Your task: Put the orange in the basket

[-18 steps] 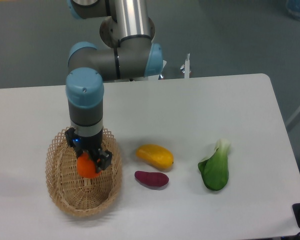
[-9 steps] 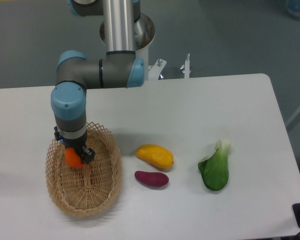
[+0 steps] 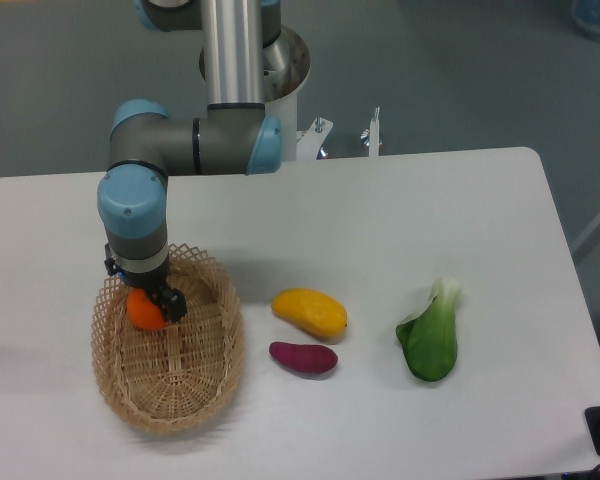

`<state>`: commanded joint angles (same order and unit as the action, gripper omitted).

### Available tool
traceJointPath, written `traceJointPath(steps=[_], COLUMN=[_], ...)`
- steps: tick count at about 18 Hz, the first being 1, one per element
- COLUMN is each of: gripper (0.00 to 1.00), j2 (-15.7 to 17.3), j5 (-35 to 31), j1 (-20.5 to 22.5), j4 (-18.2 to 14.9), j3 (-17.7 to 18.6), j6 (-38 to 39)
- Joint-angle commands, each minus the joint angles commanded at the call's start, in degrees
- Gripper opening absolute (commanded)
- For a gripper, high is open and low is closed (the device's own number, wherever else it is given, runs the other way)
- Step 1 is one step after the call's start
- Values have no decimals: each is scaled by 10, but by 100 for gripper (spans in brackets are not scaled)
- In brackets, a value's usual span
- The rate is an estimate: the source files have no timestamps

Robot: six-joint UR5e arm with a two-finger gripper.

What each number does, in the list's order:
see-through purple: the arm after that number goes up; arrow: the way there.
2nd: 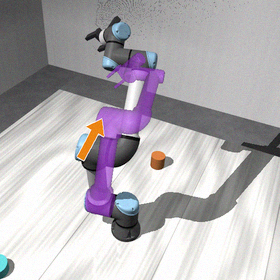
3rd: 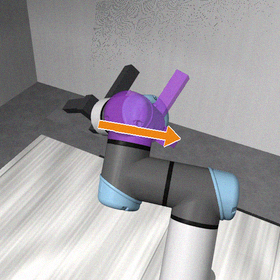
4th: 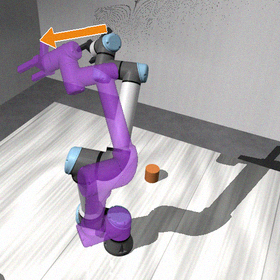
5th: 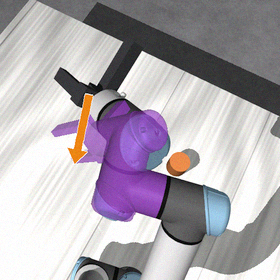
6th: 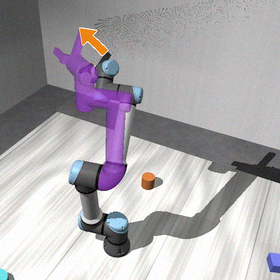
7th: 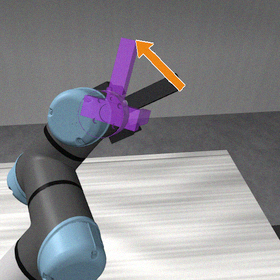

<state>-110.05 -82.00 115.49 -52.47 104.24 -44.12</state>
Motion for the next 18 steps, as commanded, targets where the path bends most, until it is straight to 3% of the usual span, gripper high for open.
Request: traceJointPath(steps=[3,6,13,18], gripper=[100,100,100,100], j2=[10,24,31,34], j5=[-55,-61,-66,-67], j1=[31,89,172,223], j4=[5,-1,-3,-25], j3=[-17,-41,-43,-45], j6=[-4,-25,-112,-191])
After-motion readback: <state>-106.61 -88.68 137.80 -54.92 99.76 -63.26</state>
